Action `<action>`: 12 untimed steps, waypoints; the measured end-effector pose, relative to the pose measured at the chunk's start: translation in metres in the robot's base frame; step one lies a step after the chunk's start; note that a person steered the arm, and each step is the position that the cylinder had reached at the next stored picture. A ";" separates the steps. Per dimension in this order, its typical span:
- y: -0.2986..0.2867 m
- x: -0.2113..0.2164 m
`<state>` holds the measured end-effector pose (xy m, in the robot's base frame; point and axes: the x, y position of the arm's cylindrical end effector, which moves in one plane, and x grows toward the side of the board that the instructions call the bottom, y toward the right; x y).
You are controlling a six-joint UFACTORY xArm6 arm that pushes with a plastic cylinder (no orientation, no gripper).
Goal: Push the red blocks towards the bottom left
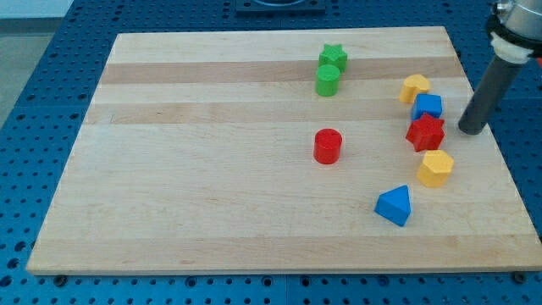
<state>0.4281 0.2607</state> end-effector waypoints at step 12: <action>-0.070 0.029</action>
<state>0.4567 0.1908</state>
